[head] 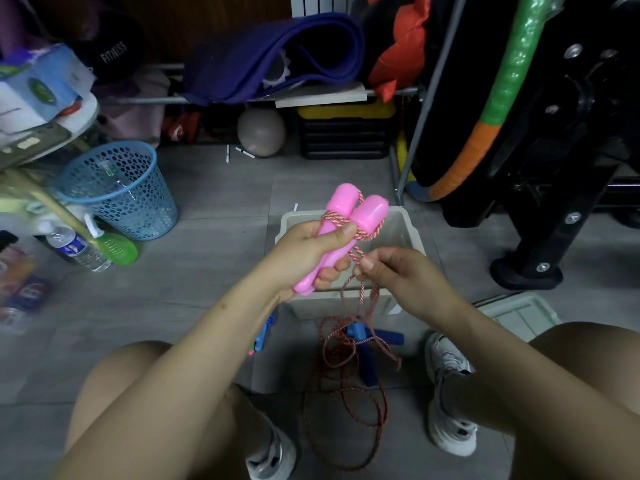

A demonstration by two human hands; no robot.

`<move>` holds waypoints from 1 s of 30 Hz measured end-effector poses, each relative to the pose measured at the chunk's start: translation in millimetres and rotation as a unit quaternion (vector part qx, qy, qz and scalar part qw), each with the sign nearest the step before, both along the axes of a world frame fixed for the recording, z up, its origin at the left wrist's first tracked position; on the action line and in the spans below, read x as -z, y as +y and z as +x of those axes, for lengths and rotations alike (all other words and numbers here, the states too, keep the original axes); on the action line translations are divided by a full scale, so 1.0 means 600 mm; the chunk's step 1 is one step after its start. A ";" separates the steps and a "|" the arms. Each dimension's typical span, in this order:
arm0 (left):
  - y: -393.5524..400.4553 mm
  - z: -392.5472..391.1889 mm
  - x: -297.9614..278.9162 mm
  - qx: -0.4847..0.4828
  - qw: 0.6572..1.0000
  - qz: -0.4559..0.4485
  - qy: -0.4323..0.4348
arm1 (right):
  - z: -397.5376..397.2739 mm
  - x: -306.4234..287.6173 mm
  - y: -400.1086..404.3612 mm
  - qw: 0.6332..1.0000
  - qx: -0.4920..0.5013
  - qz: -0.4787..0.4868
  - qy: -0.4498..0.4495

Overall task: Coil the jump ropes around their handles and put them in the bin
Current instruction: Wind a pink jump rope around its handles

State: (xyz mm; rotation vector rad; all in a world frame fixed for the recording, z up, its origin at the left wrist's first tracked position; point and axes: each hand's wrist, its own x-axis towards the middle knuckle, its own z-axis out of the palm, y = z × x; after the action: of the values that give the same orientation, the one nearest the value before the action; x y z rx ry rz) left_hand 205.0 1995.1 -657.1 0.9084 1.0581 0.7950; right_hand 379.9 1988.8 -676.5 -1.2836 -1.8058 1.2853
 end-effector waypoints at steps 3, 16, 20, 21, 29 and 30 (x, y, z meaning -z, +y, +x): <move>0.004 -0.002 -0.002 -0.029 0.999 0.015 0.012 | -0.008 -0.008 -0.002 0.999 0.009 -0.037 0.009; 0.004 0.002 -0.009 0.085 0.970 0.087 0.211 | 0.011 -0.051 0.008 0.999 0.017 -0.007 -0.032; -0.001 0.017 0.001 0.122 0.914 0.144 0.358 | -0.002 -0.056 -0.002 0.995 -0.037 0.024 -0.091; -0.002 0.020 0.003 0.132 0.893 0.170 0.394 | -0.004 -0.058 -0.003 0.994 -0.046 0.021 -0.094; -0.015 0.032 0.006 0.223 0.850 0.243 0.412 | 0.012 -0.085 0.013 0.990 -0.061 0.063 -0.114; -0.017 0.032 0.006 0.252 0.847 0.240 0.403 | 0.019 -0.094 0.020 0.983 -0.066 0.090 -0.144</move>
State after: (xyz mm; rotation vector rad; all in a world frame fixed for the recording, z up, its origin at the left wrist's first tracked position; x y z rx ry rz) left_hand 224.4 1985.2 -660.9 1.9685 1.2541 0.1952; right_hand 391.1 2001.0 -620.2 -1.3202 -2.1880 1.0124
